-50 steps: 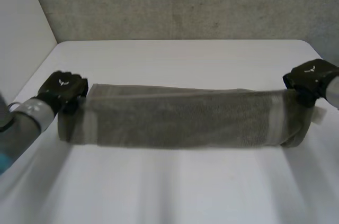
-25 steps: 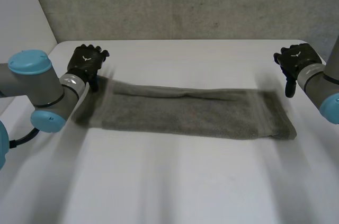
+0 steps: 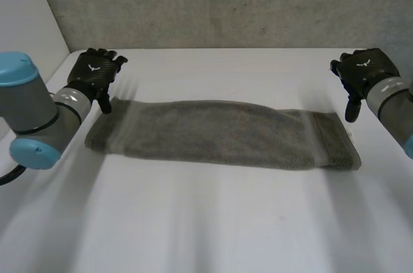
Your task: Fold the towel.
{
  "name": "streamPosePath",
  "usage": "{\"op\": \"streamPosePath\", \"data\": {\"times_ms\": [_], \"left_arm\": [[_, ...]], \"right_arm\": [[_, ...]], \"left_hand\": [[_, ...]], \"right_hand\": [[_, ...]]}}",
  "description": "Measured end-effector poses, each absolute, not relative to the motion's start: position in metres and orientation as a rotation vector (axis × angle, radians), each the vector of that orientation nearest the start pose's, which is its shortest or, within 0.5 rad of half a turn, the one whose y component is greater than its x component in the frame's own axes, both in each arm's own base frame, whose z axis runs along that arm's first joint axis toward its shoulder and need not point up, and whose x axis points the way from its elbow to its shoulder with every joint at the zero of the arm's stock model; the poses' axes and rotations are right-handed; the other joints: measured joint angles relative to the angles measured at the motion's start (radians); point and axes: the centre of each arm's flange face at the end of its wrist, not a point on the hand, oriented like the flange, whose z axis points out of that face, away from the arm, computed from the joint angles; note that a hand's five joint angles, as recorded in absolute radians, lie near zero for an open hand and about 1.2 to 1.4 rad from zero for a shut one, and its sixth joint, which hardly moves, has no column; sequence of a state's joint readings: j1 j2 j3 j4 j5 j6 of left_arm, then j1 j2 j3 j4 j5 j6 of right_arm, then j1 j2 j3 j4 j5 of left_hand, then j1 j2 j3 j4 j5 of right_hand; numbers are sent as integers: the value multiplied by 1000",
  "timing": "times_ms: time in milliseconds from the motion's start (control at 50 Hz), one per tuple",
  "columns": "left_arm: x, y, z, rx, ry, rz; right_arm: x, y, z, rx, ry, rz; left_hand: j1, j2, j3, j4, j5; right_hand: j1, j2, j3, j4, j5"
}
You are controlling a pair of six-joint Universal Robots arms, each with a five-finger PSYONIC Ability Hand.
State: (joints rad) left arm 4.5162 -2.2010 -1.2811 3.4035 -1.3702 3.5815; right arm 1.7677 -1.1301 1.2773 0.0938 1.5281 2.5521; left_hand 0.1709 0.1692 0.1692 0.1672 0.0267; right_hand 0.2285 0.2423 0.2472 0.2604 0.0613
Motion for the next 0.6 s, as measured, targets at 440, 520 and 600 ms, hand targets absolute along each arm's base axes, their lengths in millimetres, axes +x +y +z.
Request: {"op": "streamPosePath", "data": {"times_ms": [440,520,600], "left_arm": [[-214,-300,186,943,2194,-2054],[-214,-297,183,939,2184,-2067],[-214,-296,181,924,2186,-2082]], "right_arm": [[179,-314,153,-1077,2569,-1659],[175,-323,136,-1068,2576,-1660],[170,-334,127,-1051,2588,-1697]], "left_hand": [[-2,0,-3,-2,0],[-2,0,-3,-2,0],[-2,0,-3,-2,0]], "right_hand": [[350,333,330,310,344],[475,458,457,427,459],[1012,1004,991,979,1005]]}}
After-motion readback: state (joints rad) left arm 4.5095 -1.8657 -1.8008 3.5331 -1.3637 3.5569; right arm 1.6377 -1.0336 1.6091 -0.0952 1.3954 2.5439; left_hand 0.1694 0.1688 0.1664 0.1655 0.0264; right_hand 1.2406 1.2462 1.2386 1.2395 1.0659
